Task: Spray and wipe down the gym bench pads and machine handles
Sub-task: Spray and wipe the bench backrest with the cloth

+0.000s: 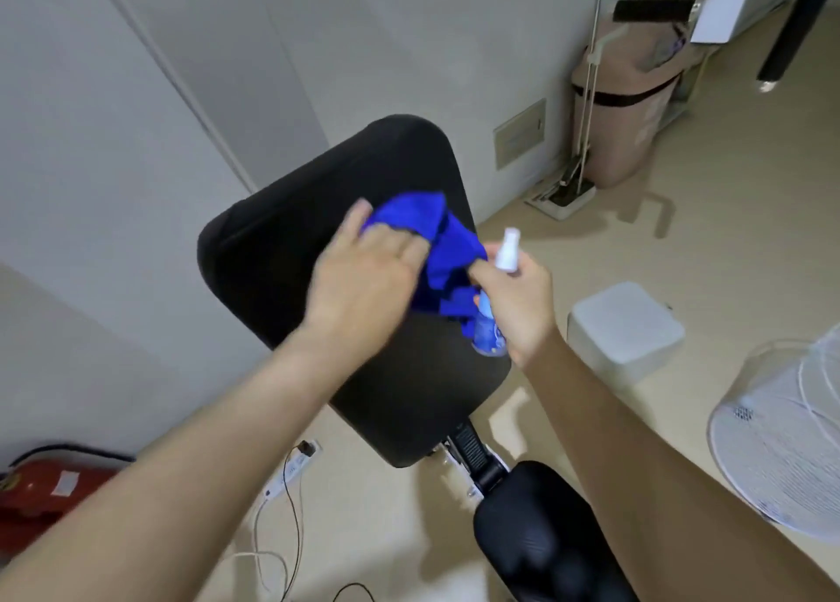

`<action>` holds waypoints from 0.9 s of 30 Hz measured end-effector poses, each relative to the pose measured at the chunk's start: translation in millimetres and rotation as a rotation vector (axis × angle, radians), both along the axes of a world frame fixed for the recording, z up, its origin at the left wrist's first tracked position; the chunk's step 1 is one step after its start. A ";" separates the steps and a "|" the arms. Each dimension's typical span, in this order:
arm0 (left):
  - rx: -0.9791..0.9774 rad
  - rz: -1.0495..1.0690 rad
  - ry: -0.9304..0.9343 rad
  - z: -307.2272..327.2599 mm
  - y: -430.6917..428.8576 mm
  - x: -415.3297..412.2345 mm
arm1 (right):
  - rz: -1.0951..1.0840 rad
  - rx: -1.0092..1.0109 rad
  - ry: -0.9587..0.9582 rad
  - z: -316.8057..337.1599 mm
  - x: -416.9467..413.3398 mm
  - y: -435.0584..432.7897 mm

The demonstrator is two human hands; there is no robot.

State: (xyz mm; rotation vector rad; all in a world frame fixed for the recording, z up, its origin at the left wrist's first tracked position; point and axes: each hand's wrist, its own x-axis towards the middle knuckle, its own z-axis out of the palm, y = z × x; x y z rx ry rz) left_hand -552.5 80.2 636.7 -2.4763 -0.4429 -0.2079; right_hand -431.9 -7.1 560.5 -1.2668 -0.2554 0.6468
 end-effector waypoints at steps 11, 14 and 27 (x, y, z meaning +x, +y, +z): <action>-0.006 -0.147 -0.020 -155.0 -1.1 -33.4 | 0.027 -0.167 -0.219 -123.2 -15.0 10.9; -0.046 -0.131 -0.051 -228.5 -13.7 -32.3 | 0.056 -0.216 -0.258 -183.6 -5.9 -2.1; -0.159 -0.029 -0.069 -467.7 -31.6 -83.1 | 0.265 -0.180 -0.360 -418.2 -29.9 -29.2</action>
